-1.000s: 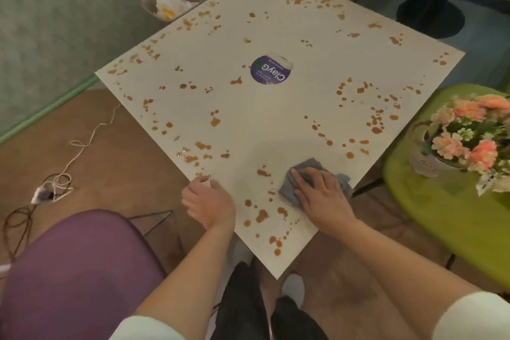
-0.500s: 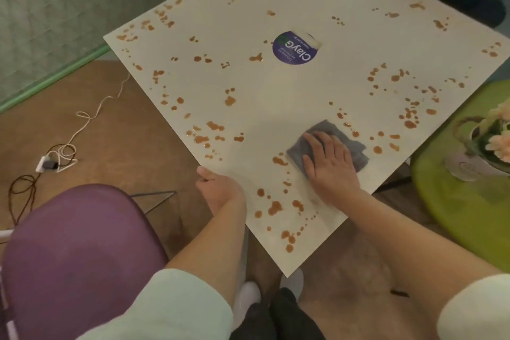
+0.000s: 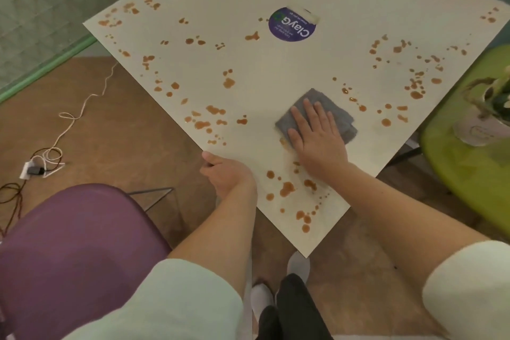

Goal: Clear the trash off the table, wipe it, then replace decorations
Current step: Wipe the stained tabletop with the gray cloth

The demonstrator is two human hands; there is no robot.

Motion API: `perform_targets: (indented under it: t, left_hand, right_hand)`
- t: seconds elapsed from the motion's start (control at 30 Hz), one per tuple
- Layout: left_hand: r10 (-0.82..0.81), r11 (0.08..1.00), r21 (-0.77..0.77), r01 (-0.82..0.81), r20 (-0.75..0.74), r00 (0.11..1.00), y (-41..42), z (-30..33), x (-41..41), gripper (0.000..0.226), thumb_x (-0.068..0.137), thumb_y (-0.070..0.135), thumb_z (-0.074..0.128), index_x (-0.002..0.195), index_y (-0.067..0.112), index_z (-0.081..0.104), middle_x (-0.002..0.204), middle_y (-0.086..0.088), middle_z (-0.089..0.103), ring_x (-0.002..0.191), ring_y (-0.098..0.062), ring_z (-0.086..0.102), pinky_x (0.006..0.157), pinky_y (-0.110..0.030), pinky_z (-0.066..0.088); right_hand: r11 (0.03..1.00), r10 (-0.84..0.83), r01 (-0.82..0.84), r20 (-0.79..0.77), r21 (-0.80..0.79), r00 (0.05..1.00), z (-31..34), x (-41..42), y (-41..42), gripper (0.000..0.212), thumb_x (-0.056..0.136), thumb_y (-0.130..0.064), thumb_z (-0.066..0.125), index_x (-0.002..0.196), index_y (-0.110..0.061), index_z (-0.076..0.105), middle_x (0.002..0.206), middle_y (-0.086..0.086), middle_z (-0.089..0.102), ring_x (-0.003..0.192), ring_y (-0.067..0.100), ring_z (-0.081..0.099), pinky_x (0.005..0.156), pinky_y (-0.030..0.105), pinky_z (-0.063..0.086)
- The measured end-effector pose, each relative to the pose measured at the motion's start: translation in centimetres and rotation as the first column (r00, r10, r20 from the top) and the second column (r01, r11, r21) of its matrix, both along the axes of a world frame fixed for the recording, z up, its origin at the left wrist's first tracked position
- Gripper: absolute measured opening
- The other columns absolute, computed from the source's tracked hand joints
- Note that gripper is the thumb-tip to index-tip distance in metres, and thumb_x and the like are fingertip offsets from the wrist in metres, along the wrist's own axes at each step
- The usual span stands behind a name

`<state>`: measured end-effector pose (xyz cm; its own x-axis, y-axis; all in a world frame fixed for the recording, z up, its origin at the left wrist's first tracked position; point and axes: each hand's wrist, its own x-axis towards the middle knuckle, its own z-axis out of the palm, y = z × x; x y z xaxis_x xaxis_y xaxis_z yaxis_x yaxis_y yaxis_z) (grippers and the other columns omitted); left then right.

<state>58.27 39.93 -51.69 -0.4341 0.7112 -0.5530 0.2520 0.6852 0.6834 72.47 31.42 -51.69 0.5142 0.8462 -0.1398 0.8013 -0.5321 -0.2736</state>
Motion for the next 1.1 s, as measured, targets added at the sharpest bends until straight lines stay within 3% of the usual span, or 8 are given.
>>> perform_targets:
  t: [0.1,0.2,0.4,0.53,0.7,0.77,0.9,1.1]
  left_hand:
    - [0.02,1.0,0.01,-0.02,0.0,1.0,0.2,-0.3,-0.2,0.063,0.1,0.059,0.013,0.127,0.013,0.046,0.121,-0.01,0.063,0.11,-0.036,0.058,0.095,-0.044,0.042]
    - [0.029,1.0,0.012,-0.029,-0.001,1.0,0.2,-0.2,-0.1,0.062,0.101,0.056,0.014,0.132,0.011,0.044,0.123,-0.011,0.063,0.112,-0.035,0.058,0.094,-0.039,0.039]
    - [0.017,1.0,0.016,-0.018,0.021,1.0,-0.2,0.0,0.0,0.061,0.103,0.052,0.013,0.14,0.009,0.038,0.13,-0.011,0.059,0.118,-0.033,0.054,0.08,-0.032,0.028]
    - [0.009,1.0,0.0,-0.009,-0.005,1.0,0.2,0.4,0.2,0.062,0.103,0.053,0.012,0.142,0.011,0.036,0.133,-0.011,0.058,0.122,-0.035,0.051,0.098,-0.041,0.034]
    - [0.006,1.0,-0.009,-0.006,0.004,1.0,0.0,0.5,0.1,0.063,0.103,0.053,0.012,0.14,0.01,0.038,0.132,-0.012,0.058,0.12,-0.035,0.052,0.1,-0.042,0.034]
    - [0.008,1.0,-0.014,-0.008,0.016,1.0,0.1,0.6,0.0,0.063,0.102,0.053,0.011,0.138,0.009,0.038,0.131,-0.011,0.058,0.119,-0.035,0.053,0.099,-0.042,0.035]
    - [0.032,0.999,0.009,-0.033,0.057,0.998,0.2,0.4,-0.1,0.063,0.102,0.054,0.013,0.134,0.007,0.041,0.126,-0.012,0.061,0.115,-0.033,0.055,0.098,-0.04,0.036]
    - [0.036,0.999,0.032,-0.039,0.09,0.995,0.1,-0.1,-0.2,0.063,0.101,0.056,0.013,0.131,0.01,0.043,0.121,-0.008,0.061,0.113,-0.033,0.055,0.1,-0.044,0.036]
  right_hand:
    - [0.985,0.171,-0.171,0.007,0.001,0.985,-0.3,-3.1,-1.9,0.056,0.103,-0.052,0.009,0.156,-0.035,0.007,0.165,-0.005,-0.003,0.151,0.014,-0.011,0.122,0.038,-0.008]
    - [0.971,0.237,-0.237,0.022,-0.018,0.971,-0.2,-2.0,-3.5,0.058,0.1,-0.055,0.003,0.156,-0.038,0.007,0.165,-0.007,-0.002,0.151,0.013,-0.009,0.123,0.037,-0.006]
    - [1.0,-0.002,0.002,0.001,0.005,1.0,-0.1,-1.9,-1.6,0.054,0.104,-0.048,0.008,0.156,-0.036,0.007,0.165,-0.005,-0.004,0.151,0.015,-0.011,0.122,0.038,-0.008]
    - [0.997,0.076,-0.076,0.0,-0.016,0.997,0.0,-2.3,-6.1,0.053,0.102,-0.054,0.004,0.154,-0.043,0.007,0.163,-0.015,-0.006,0.149,0.007,-0.014,0.122,0.033,-0.01]
    - [0.987,-0.149,0.15,0.018,-0.055,0.989,0.2,-0.6,-6.4,0.053,0.104,-0.048,0.008,0.156,-0.037,0.004,0.164,-0.009,-0.008,0.149,0.01,-0.017,0.121,0.034,-0.012]
    - [0.99,-0.139,0.139,-0.009,-0.031,0.99,0.3,-3.5,-6.3,0.054,0.103,-0.05,0.007,0.156,-0.037,0.004,0.164,-0.009,-0.009,0.149,0.011,-0.018,0.121,0.035,-0.012]
    - [0.995,0.065,-0.064,0.003,-0.079,0.998,0.5,-5.8,-9.6,0.057,0.099,-0.054,-0.002,0.155,-0.039,-0.001,0.162,-0.011,-0.012,0.148,0.011,-0.02,0.121,0.035,-0.012]
    - [0.987,-0.16,0.16,0.013,-0.029,0.987,0.2,-4.0,-7.6,0.053,0.104,-0.048,0.007,0.156,-0.037,0.004,0.164,-0.006,-0.006,0.149,0.013,-0.017,0.122,0.035,-0.01]
